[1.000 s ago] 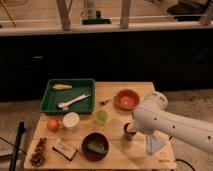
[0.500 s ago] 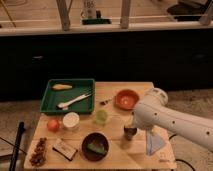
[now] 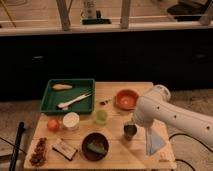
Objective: Stack cups on top of each other
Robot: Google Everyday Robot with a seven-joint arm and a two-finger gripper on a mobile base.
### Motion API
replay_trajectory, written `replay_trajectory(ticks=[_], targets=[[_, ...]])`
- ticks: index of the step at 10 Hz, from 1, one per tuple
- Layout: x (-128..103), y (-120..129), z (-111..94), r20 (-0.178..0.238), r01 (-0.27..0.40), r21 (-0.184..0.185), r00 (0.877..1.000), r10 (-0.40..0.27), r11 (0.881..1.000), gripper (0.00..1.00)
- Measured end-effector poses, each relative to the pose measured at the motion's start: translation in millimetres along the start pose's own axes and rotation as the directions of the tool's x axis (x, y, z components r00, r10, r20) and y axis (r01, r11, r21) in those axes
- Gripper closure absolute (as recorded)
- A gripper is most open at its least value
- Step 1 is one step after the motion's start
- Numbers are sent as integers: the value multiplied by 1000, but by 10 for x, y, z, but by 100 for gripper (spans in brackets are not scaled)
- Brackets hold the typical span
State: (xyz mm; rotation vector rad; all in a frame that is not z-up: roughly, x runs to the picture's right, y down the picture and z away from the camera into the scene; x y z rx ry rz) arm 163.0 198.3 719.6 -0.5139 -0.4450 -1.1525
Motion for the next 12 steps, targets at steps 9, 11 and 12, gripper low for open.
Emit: replay_trajectory(ticks=[9, 11, 12], targets=[[43, -289, 343, 170, 12, -13, 985, -10, 1000, 20], [32, -228, 397, 190, -9, -26, 982, 14, 1000, 20], [16, -208, 411, 196, -15, -29, 980, 20, 999, 20]])
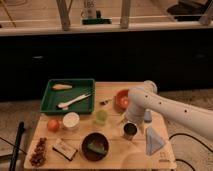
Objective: Stack cups on top of each other
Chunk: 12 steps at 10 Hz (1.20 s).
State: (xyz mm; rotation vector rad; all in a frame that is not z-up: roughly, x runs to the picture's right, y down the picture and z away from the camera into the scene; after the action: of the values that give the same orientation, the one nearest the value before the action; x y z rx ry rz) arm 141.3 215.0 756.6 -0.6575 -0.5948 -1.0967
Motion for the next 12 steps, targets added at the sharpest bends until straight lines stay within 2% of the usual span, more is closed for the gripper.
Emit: replay_trajectory(ticks=[2, 7, 10, 12], targets=[[-26, 42, 41, 11, -13, -3, 1000, 13, 1000, 23], [-20, 105, 108, 24, -37, 4, 999, 37, 999, 71], [-26, 42, 121, 23, -21, 1, 999, 21, 1000, 99], [-28, 50, 116, 23, -23, 1, 999, 23, 1000, 100]])
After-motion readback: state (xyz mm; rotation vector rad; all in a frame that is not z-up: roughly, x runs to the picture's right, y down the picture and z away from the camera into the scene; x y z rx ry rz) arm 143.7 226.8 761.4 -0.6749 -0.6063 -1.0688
